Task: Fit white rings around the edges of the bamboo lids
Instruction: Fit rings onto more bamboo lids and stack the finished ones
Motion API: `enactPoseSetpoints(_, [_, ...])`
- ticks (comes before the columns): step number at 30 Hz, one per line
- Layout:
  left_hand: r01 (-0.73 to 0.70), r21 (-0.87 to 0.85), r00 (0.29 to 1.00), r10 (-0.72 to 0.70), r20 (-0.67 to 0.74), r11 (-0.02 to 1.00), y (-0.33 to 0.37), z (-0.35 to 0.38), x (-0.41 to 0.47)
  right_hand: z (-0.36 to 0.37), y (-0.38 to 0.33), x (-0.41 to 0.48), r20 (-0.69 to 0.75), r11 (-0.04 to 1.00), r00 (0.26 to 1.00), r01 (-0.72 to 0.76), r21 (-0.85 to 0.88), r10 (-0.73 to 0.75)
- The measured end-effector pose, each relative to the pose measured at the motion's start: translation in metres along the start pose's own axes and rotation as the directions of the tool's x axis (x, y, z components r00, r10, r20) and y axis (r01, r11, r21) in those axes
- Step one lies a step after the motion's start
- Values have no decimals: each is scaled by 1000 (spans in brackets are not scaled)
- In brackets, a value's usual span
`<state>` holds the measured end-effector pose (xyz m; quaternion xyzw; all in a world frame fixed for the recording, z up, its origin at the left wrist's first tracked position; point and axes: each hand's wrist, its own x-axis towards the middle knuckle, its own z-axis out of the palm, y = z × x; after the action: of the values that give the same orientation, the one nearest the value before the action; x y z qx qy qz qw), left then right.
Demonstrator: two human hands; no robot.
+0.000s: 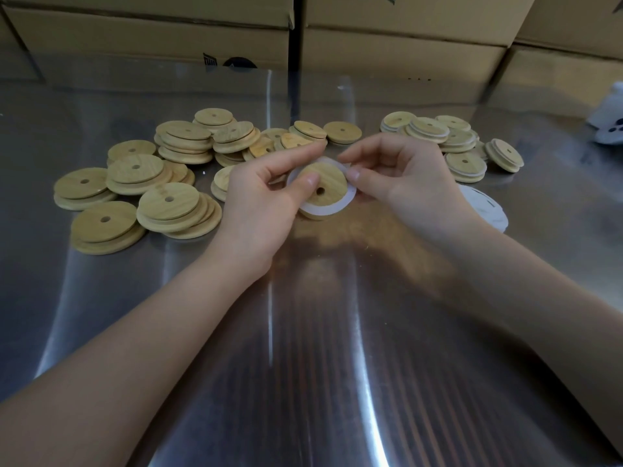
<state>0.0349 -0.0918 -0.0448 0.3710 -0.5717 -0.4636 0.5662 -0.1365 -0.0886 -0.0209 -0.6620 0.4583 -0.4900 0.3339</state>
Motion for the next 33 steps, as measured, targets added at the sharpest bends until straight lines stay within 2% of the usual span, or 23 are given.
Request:
enactPoseSetpoints(5, [48,-38,999,-49,-22,998,0,-1,1,-1,1,1,28,999,999,-23,41,22])
enactPoseSetpoints(13, [35,-37,999,-36,-31,999,4,0,0,-3,2,1,38,985,997,-67,159,62])
enactPoseSetpoints(17, [38,-80,999,-39,-18,996,4,0,-1,-4,-1,0,43,990,998,-51,129,46])
enactPoseSetpoints(21, [52,-130,998,-47,37,990,3,-1,-1,-2,-2,-1,27,1000,1000,0,22,-1])
enactPoseSetpoints(26, [-5,-126,997,16,80,992,4,-3,-1,2,1,-4,3,994,994,112,-15,-112])
enactPoseSetpoints(33, [-182,76,981,175,86,980,9,-3,-2,4,4,-5,-83,986,983,166,4,-165])
